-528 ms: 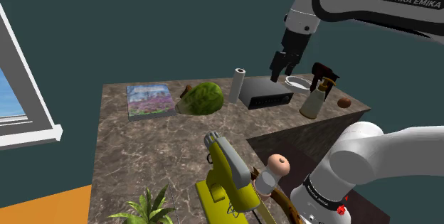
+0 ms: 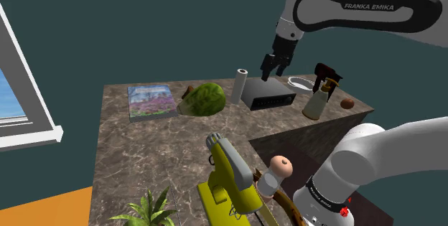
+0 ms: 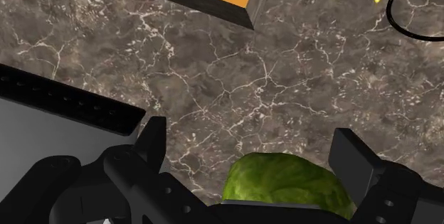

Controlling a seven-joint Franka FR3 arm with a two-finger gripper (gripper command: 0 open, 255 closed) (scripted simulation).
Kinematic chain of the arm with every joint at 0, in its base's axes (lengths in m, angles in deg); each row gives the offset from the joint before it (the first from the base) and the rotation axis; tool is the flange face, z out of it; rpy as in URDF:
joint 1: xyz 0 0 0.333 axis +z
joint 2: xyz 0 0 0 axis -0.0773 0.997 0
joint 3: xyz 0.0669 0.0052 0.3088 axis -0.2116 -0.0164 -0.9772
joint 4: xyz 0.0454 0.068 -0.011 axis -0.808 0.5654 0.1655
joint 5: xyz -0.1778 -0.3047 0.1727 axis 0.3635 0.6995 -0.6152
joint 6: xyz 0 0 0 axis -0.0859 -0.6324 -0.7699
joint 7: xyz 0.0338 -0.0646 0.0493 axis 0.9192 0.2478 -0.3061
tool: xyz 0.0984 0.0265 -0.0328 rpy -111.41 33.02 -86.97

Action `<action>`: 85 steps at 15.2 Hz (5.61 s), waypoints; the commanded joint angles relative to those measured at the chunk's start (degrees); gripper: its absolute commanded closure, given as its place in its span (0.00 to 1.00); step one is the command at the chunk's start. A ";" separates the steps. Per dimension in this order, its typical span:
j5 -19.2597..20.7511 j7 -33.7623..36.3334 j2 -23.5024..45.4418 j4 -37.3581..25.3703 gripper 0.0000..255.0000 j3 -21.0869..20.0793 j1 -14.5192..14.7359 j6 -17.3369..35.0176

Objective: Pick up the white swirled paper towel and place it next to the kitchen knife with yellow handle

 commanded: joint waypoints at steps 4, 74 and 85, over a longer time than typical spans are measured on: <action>0.89 -0.58 9.03 -2.51 0.00 2.15 -1.73 8.74; -2.57 -4.47 39.28 -36.23 1.00 8.82 -5.88 11.91; -2.67 -4.49 40.11 -45.74 1.00 8.86 -5.94 3.22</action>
